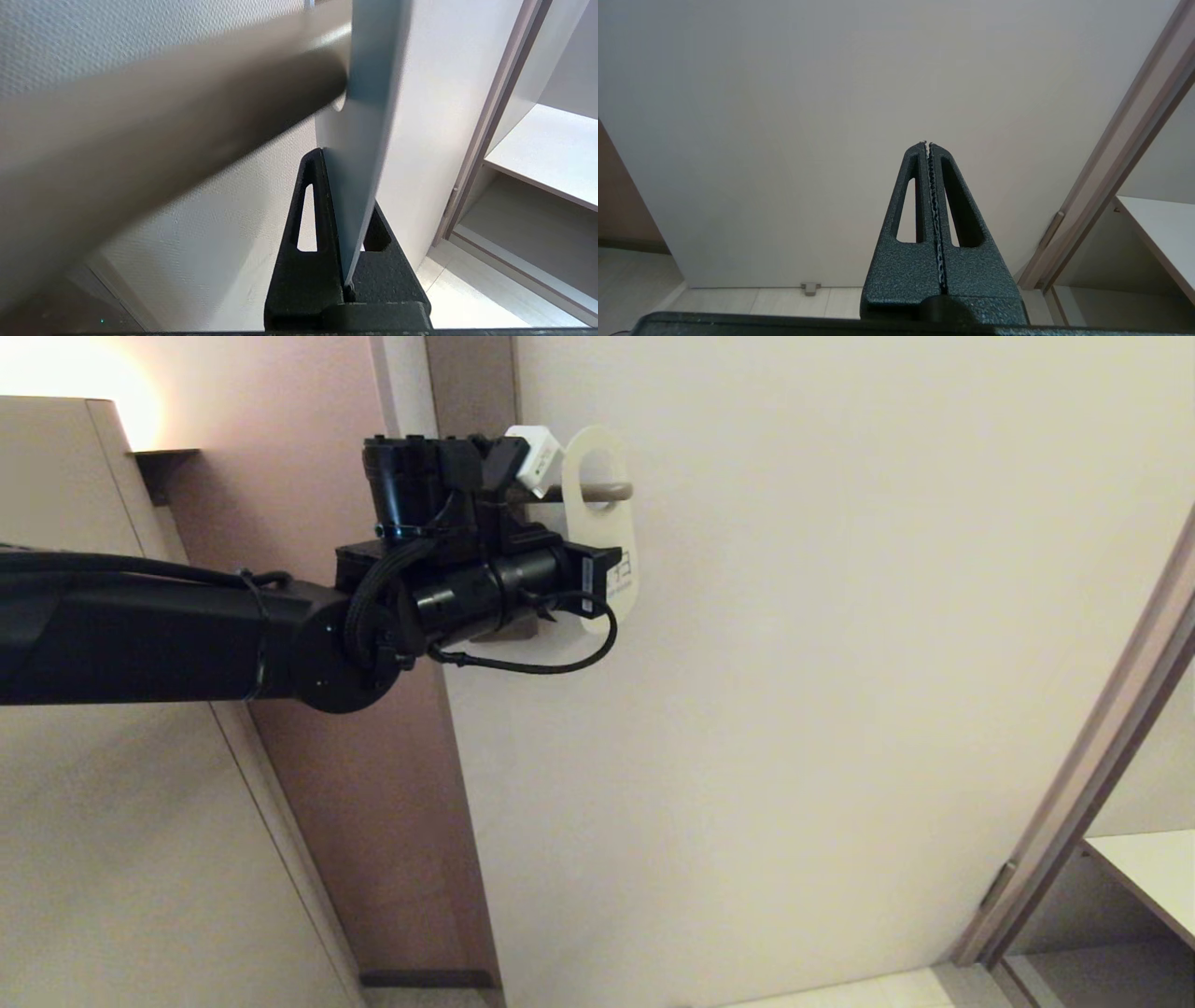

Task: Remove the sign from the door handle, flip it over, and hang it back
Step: Take down the sign, then hand it to the other hand

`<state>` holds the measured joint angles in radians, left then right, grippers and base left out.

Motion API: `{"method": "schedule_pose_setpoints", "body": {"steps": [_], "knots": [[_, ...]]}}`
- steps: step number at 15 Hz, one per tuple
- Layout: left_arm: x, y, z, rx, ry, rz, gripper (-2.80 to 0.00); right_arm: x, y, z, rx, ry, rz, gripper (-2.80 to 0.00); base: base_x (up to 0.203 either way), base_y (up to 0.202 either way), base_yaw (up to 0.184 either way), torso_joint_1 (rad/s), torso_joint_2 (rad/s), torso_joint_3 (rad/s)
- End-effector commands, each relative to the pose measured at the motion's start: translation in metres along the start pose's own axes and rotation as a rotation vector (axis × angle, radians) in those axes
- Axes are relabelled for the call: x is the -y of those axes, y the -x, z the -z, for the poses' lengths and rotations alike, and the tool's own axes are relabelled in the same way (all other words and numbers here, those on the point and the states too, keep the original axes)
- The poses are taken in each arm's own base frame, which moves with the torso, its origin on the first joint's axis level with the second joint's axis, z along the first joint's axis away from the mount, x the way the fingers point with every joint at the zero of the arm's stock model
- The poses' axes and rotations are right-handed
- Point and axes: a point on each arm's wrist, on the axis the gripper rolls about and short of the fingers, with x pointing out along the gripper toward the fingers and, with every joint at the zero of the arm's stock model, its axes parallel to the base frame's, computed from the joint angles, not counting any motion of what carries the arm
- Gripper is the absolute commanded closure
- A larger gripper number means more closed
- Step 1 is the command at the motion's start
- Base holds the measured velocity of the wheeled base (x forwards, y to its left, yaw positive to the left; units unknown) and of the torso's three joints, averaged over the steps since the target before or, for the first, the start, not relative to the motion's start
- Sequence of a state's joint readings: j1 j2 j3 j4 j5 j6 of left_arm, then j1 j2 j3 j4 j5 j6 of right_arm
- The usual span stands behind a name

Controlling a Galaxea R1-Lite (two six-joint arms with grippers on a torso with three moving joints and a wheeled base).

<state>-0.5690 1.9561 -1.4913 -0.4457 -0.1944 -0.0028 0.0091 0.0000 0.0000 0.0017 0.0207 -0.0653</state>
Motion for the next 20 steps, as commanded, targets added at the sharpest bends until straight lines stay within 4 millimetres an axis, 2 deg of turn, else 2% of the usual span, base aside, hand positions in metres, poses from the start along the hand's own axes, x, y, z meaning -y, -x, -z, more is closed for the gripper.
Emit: {"method": "schedule_pose_setpoints", "body": {"steps": [1,9,15,20], "knots": [[0.001,-0.003,0.003,-0.005,0.001,0.007,0.00,0.000,0.000,0.000,-0.001,0.001,-0.002,0.00,0.000,0.000,0.000,0.000,0.00,0.000],[0.009,-0.005,0.005,-0.009,0.002,0.027,0.00,0.000,0.000,0.000,0.000,0.001,-0.001,0.00,0.000,0.000,0.000,0.000,0.00,0.000],[0.024,-0.007,0.005,-0.009,0.002,0.065,0.00,0.000,0.000,0.000,0.000,0.001,-0.001,0.00,0.000,0.000,0.000,0.000,0.00,0.000],[0.034,0.002,-0.004,0.007,0.004,0.094,0.00,0.000,0.000,0.000,0.000,0.001,-0.002,0.00,0.000,0.000,0.000,0.000,0.00,0.000]]}}
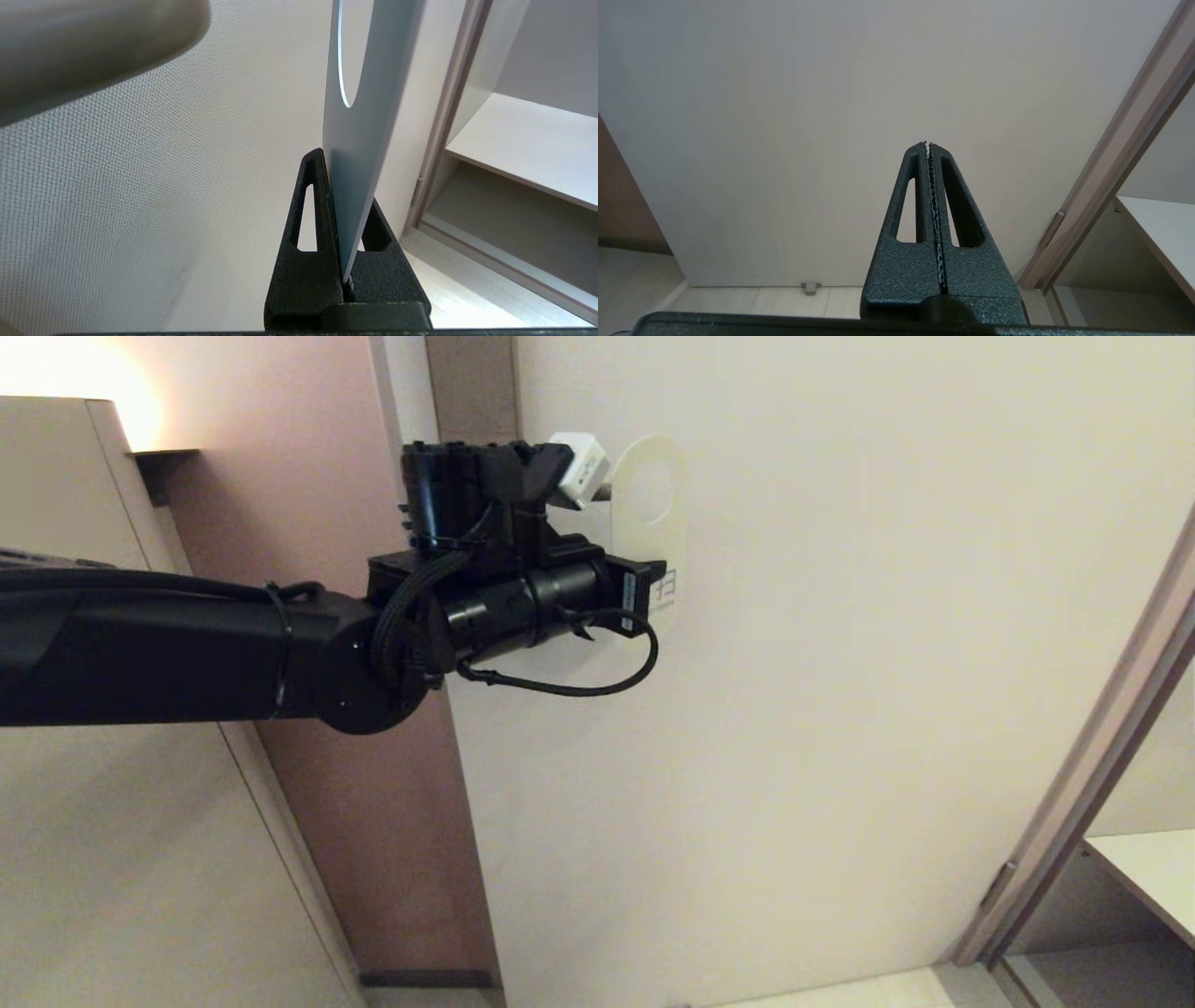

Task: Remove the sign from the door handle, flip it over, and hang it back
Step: Hand it to the other hand

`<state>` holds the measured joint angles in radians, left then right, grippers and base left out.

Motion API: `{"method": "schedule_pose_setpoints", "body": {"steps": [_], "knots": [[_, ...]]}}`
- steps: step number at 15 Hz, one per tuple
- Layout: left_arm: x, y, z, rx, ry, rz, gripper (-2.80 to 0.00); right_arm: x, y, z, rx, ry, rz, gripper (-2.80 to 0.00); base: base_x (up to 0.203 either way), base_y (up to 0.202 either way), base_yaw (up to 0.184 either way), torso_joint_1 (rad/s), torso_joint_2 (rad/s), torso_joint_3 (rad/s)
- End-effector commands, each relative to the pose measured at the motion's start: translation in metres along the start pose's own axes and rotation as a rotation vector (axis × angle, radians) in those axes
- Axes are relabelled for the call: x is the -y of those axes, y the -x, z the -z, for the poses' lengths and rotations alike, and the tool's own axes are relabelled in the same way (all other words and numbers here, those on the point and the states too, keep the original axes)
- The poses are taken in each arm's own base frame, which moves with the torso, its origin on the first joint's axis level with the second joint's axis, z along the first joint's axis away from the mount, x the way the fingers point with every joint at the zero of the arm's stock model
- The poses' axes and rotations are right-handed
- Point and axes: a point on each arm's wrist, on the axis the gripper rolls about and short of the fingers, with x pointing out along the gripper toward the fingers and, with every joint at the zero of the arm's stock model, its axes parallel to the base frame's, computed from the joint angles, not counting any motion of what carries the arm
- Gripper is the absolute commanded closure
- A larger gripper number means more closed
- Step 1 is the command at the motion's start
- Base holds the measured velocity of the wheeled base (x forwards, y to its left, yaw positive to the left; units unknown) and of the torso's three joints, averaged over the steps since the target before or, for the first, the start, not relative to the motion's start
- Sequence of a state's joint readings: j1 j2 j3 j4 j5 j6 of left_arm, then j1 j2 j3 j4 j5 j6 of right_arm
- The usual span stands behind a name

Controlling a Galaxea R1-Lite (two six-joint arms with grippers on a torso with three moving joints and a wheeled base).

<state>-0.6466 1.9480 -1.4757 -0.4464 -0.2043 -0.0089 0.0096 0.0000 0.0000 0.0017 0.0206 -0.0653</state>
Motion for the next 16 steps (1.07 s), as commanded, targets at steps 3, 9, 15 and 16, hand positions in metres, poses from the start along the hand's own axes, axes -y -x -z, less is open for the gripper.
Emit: {"method": "schedule_pose_setpoints", "body": {"steps": [3,9,15,16], "knots": [[0.010,0.012,-0.009,0.017,-0.004,0.027,0.00,0.000,0.000,0.000,-0.001,0.001,-0.001,0.00,0.000,0.000,0.000,0.000,0.00,0.000],[0.024,0.040,-0.024,0.039,-0.008,0.221,0.00,0.000,0.000,0.000,0.000,0.001,0.000,0.00,0.000,0.000,0.000,0.000,0.00,0.000],[0.039,0.083,-0.021,0.009,0.010,0.367,0.00,0.000,0.000,0.000,-0.001,0.001,-0.001,0.00,0.000,0.000,0.000,0.000,0.00,0.000],[0.041,0.089,-0.021,0.006,0.024,0.382,0.00,0.000,0.000,0.000,-0.001,0.001,-0.001,0.00,0.000,0.000,0.000,0.000,0.00,0.000]]}}
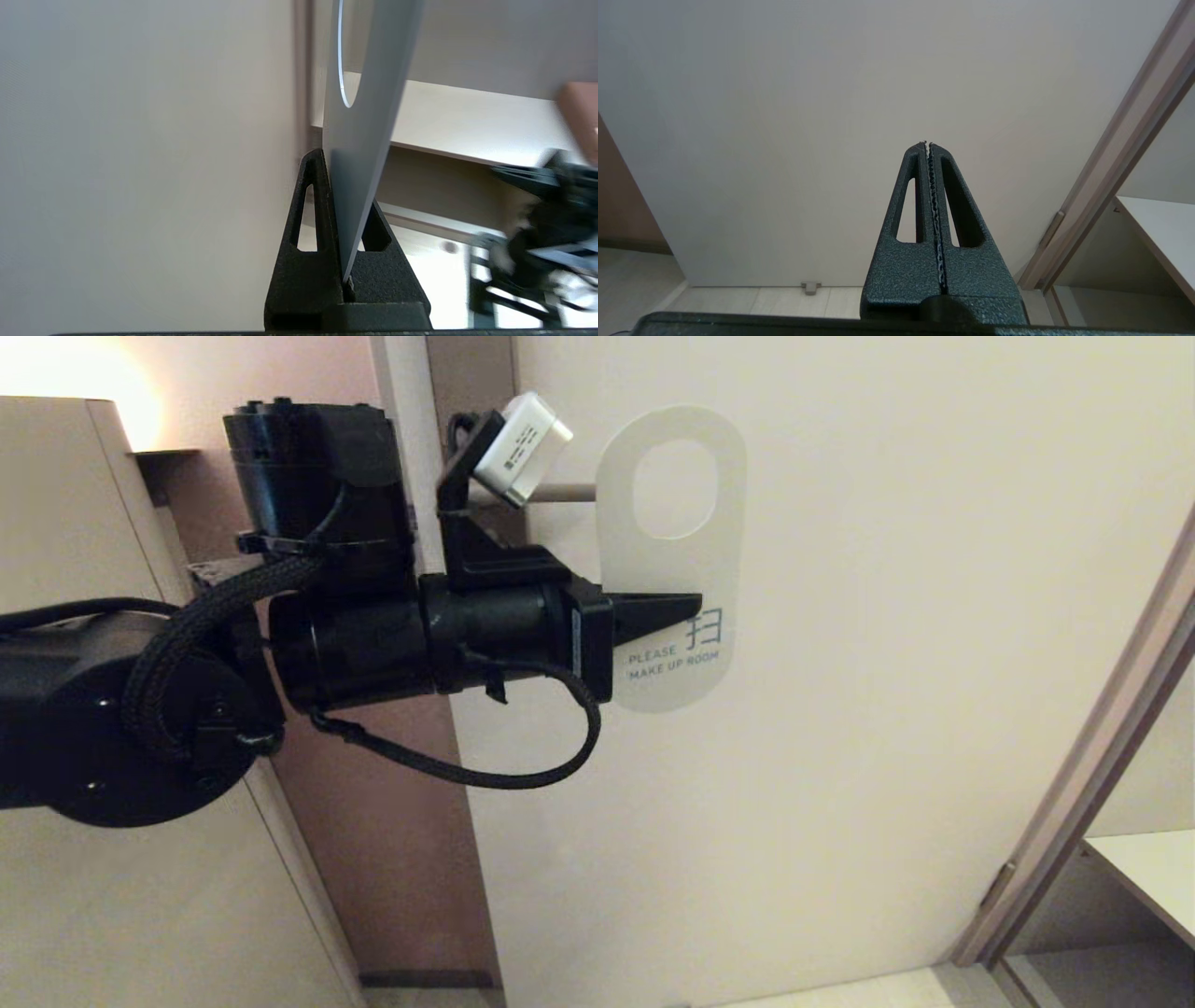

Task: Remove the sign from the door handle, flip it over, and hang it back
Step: Hand it to the other hand

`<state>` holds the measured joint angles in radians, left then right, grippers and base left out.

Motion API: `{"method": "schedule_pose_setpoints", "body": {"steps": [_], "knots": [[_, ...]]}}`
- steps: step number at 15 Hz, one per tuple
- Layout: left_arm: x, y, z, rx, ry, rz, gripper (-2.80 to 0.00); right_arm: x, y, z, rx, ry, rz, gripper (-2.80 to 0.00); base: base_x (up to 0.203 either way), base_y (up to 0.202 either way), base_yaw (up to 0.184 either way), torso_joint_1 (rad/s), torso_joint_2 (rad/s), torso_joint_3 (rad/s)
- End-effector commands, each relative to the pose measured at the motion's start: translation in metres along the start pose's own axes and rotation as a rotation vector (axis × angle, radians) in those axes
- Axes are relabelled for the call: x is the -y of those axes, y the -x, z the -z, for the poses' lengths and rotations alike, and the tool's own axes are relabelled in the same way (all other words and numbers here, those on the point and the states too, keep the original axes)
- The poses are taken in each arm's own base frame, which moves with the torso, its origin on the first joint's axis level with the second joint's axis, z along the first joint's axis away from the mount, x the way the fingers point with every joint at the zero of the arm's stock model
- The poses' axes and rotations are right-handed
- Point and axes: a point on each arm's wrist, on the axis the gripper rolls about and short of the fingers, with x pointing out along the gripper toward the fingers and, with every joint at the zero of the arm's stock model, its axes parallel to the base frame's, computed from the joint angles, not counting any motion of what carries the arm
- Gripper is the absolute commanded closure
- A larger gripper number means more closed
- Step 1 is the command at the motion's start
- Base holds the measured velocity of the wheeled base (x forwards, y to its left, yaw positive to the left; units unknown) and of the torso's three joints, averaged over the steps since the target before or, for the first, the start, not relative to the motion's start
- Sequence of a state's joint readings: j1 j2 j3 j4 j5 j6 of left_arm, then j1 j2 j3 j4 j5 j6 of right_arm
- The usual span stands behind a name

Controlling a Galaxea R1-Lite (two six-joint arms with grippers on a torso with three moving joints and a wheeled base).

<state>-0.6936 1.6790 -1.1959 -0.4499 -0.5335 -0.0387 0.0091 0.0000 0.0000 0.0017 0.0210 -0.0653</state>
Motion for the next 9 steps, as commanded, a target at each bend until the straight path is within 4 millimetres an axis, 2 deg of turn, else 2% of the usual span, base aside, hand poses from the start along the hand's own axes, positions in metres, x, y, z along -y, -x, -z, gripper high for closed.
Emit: {"method": "schedule_pose_setpoints", "body": {"steps": [1,9], "knots": [[0.0116,0.0154,-0.0074,0.021,0.002,0.042,0.00,0.0000,0.0000,0.0000,0.000,0.001,-0.002,0.00,0.000,0.000,0.000,0.000,0.00,0.000],[0.0165,0.0227,-0.0033,0.007,0.033,0.073,0.00,0.0000,0.0000,-0.0001,0.001,0.005,-0.003,0.00,0.000,0.000,0.000,0.000,0.00,0.000]]}}
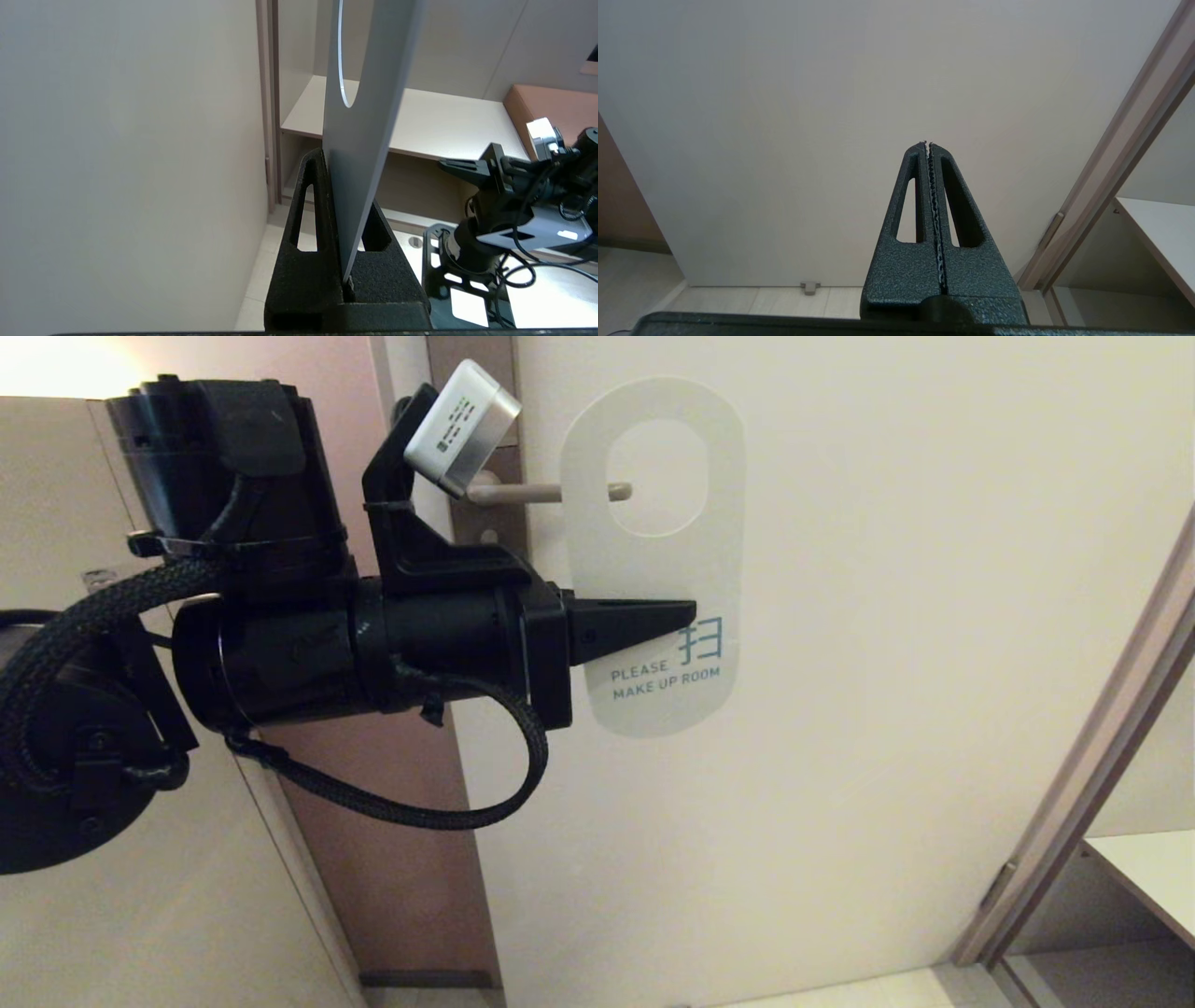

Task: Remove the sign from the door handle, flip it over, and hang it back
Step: Hand it to the other hand

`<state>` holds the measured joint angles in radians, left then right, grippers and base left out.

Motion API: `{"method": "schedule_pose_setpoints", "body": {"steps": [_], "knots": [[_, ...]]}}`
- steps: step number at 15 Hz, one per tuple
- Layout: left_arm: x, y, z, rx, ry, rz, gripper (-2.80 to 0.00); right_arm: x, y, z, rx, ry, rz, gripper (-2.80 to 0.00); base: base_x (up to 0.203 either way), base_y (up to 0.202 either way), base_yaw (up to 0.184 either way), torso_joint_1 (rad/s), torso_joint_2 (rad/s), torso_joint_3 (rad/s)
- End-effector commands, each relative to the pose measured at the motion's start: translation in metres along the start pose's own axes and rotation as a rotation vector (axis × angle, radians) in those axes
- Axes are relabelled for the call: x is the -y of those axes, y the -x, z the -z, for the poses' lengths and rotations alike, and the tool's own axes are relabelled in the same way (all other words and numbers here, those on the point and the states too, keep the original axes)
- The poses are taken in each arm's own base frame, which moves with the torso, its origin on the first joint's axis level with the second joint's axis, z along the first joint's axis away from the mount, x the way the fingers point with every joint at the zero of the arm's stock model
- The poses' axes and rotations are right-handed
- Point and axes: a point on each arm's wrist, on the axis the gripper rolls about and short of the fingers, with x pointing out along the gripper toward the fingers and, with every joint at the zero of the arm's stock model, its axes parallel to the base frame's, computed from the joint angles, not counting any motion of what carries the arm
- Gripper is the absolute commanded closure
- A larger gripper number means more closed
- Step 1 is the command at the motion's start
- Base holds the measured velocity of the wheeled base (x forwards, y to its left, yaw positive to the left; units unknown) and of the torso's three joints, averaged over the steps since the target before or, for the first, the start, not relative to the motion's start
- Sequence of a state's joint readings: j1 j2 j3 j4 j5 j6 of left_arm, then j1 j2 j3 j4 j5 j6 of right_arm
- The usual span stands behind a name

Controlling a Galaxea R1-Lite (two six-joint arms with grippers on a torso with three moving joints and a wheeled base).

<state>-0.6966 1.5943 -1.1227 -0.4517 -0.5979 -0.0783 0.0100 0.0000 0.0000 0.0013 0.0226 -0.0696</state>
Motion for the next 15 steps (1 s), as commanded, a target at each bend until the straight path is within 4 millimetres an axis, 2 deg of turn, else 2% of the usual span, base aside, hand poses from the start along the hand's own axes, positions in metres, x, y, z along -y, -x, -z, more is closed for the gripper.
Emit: {"method": "schedule_pose_setpoints", "body": {"steps": [1,4,6,12,15], "knots": [[0.002,0.002,0.005,-0.013,0.008,0.005,0.00,0.000,0.000,0.000,0.000,-0.001,-0.001,0.00,0.000,0.000,0.000,0.000,0.00,0.000],[0.000,-0.001,0.016,-0.043,0.030,0.010,0.00,0.000,0.000,0.000,0.001,-0.001,0.000,0.00,0.000,0.000,0.000,0.000,0.00,0.000],[-0.005,-0.008,0.032,-0.069,0.048,0.055,0.00,0.000,0.000,0.000,0.001,-0.001,-0.001,0.00,0.000,0.000,0.000,0.000,0.00,0.000],[-0.039,-0.056,0.087,-0.009,0.061,0.143,0.00,0.000,0.000,-0.001,0.000,-0.001,0.002,0.00,0.000,0.000,0.000,0.000,0.00,0.000],[-0.046,-0.078,0.100,0.020,0.078,0.199,0.00,0.000,0.002,0.000,-0.033,0.010,-0.002,0.00,0.000,0.000,0.000,0.000,0.00,0.000]]}}
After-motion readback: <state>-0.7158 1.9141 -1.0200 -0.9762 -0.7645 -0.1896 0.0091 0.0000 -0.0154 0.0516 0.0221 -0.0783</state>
